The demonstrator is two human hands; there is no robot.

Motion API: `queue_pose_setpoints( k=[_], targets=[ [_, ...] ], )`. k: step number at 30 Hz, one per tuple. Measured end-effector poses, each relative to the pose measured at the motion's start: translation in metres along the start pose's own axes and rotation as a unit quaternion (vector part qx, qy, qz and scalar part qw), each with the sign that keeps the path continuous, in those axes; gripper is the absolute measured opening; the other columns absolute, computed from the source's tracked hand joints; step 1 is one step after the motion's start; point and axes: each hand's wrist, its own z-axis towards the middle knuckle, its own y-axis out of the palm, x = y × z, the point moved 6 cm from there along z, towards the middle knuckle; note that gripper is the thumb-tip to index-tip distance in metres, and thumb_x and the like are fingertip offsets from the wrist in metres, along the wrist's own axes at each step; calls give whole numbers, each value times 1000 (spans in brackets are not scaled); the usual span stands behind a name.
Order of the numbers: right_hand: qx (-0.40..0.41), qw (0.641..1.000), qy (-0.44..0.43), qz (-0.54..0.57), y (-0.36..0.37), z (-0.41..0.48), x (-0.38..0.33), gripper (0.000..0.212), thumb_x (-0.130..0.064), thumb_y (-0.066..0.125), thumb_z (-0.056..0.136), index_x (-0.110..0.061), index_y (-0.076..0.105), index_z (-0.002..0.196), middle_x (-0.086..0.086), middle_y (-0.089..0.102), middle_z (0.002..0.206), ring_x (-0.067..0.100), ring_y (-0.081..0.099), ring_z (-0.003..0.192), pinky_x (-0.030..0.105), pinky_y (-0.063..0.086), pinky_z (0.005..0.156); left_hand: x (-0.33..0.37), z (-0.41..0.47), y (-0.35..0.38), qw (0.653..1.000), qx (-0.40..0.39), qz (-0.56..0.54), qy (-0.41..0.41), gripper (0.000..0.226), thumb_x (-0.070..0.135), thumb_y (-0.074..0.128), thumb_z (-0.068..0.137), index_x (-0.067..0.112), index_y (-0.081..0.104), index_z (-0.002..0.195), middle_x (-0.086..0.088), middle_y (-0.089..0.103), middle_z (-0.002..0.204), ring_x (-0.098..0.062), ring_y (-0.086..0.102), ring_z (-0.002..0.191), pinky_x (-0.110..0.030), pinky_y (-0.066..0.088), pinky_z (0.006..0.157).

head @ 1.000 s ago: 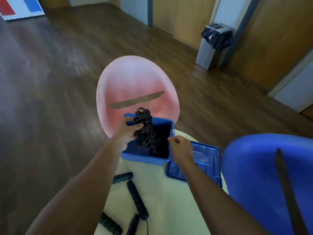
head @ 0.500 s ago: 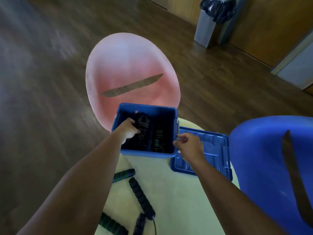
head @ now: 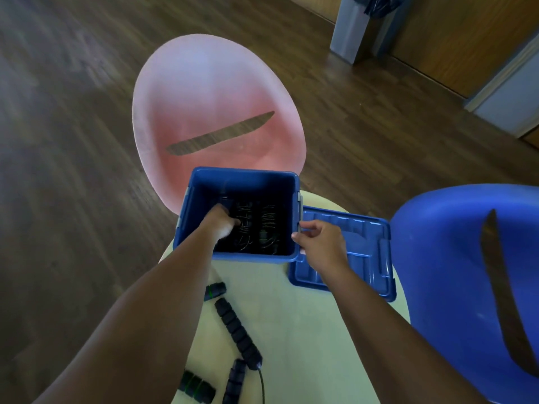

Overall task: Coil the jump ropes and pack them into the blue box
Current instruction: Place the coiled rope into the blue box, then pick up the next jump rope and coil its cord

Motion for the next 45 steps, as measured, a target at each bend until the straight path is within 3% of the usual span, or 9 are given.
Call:
queue_pose_setpoints(
  k=[5,9,12,17,22,29,32,41,45],
  targets=[
    [-9,1000,-1,-9,-1,-1,-1,18,-25,78,82,-32,67,94,-5,72,92,17,70,84,41,60,82,8,-13,-9,997,7,79,8,36,29,69,95,2,60,117,-15,65,109,-36,61,108,-34,43,80],
    [-36,998,-3,-43,-5,-1,-8,24,-26,77,82,-22,68,104,1,70,98,21,69,81,29,54,64,14,-32,-20,988,21,150,38,32,30,48,103,6,59,123,-18,68,112,-33,61,94,-36,43,75],
    [-47,994,-24,-96,-8,-7,-14,25,-28,74,86,-14,67,105,2,67,95,22,65,88,28,48,70,21,-61,-24,980,39,176,86,27,29,41,104,14,58,118,-13,67,102,-31,61,88,-36,42,67],
    [-58,989,-43,-128,-14,-28,-13,8,-24,65,90,-18,63,96,5,67,99,23,60,87,27,39,68,17,-117,-34,979,69,137,135,19,28,40,104,23,56,112,-2,69,103,-23,63,81,-42,55,73],
    [-78,985,-71,-135,-28,-55,-9,13,-27,56,91,-18,64,86,3,66,89,25,62,85,31,45,66,4,-182,-37,979,122,67,146,20,23,48,102,19,60,118,4,67,108,-19,60,93,-31,45,76],
    [-154,964,-131,-171,-34,-109,26,20,-32,54,93,-17,68,90,1,71,88,22,64,85,24,39,56,-67,-280,6,983,171,15,64,19,23,51,99,23,61,115,6,69,105,-19,63,100,-31,47,82],
    [-187,954,-143,-185,-27,-128,46,24,-31,50,93,-13,65,87,4,69,85,25,63,83,32,47,64,-96,-310,27,984,175,-12,27,19,23,54,98,22,61,116,5,69,102,-21,65,97,-30,48,80],
    [-245,925,-153,-247,12,-169,94,24,-27,50,94,-12,68,95,5,70,94,25,60,86,31,47,71,-164,-340,82,992,81,88,-31,39,27,58,99,20,50,136,-5,61,135,-28,61,113,-33,48,87],
    [-251,922,-139,-260,35,-166,106,22,-25,48,94,-13,66,100,4,68,100,23,58,88,27,42,71,-193,-332,99,991,48,120,-44,44,27,58,97,21,46,139,-10,63,128,-29,63,102,-37,54,84]
  ],
)
